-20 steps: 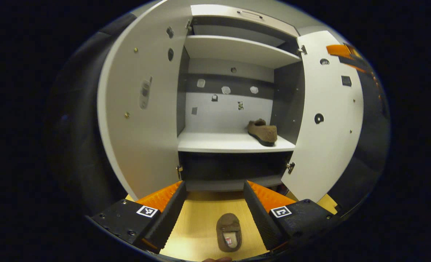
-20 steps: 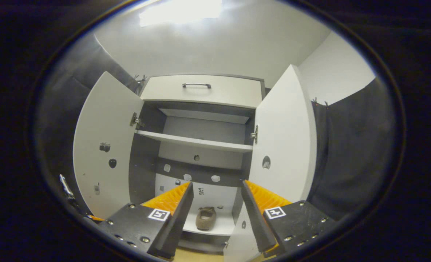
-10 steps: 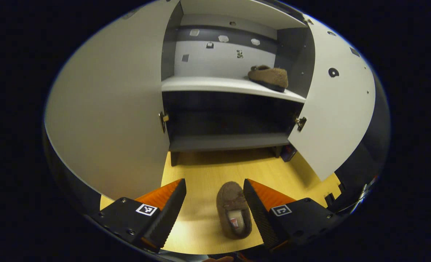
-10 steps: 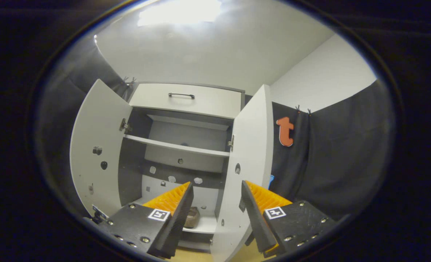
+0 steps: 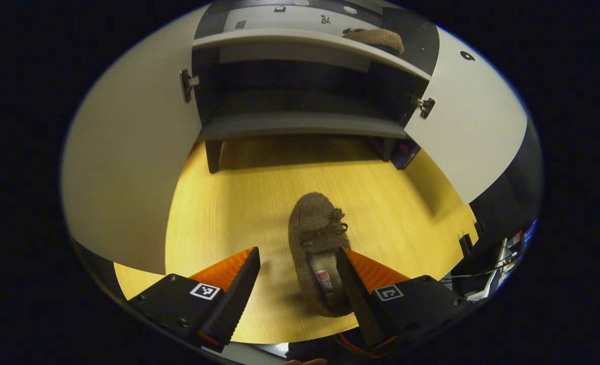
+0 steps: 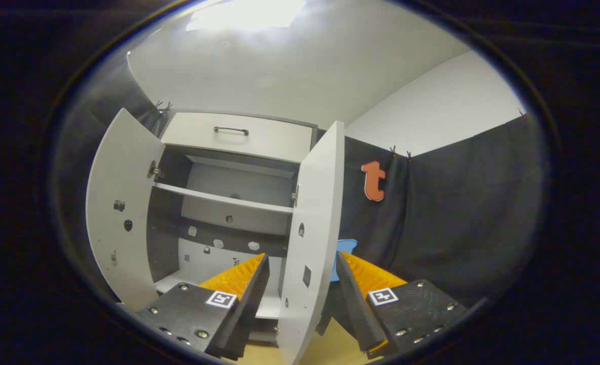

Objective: Grab one shoe with the right hand and put it into the shoe cabinet, grab the other shoe with the left hand and put it into the shoe cabinet; then close the right door with the right hand and the left door with the left hand.

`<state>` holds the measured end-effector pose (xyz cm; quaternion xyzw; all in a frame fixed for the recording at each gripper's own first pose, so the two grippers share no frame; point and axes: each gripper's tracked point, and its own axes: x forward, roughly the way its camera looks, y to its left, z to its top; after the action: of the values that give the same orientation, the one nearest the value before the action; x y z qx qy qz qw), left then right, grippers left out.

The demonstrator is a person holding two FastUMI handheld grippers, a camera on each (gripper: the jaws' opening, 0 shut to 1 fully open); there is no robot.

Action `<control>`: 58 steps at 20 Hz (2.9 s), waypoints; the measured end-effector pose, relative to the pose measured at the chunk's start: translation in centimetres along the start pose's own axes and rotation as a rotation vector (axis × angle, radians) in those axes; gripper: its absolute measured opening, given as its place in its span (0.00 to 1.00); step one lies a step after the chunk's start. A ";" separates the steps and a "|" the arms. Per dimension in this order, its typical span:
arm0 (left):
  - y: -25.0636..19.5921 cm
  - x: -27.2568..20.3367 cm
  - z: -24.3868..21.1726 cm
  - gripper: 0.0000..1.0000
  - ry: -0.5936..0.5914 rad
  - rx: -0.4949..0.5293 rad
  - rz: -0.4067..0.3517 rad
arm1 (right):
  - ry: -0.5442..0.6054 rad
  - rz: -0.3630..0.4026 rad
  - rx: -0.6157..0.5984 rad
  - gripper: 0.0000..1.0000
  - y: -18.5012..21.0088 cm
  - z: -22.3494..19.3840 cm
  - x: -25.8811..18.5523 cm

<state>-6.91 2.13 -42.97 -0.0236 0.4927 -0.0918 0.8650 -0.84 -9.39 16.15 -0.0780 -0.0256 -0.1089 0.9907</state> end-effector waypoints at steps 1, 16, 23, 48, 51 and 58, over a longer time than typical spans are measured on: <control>-0.1 0.6 -0.6 0.95 0.025 -0.001 -0.003 | 0.004 -0.015 -0.003 0.79 -0.6 0.0 -0.3; 0.7 7.8 -4.2 0.68 0.214 -0.125 -0.051 | 0.073 -0.184 -0.074 0.80 -6.2 -0.3 -3.7; 0.1 7.8 -4.0 0.23 0.222 -0.228 -0.080 | 0.075 -0.179 -0.080 0.80 -5.7 -0.6 -3.8; -5.0 -6.1 17.4 0.01 -0.277 -0.178 -0.195 | 0.077 -0.171 -0.050 0.80 -7.5 -3.0 -2.4; -4.9 -7.9 22.1 0.01 -0.366 -0.181 -0.196 | 0.070 -0.187 -0.038 0.77 -8.5 -2.9 -2.4; -4.1 -9.7 32.2 0.01 -0.524 -0.178 -0.176 | 0.082 -0.246 0.009 0.80 -11.4 -3.9 -3.5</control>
<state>15.33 -1.70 -17.70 -0.1652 0.2547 -0.1137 0.9460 -6.62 -20.26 13.76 -0.0654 0.0050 -0.2326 0.9704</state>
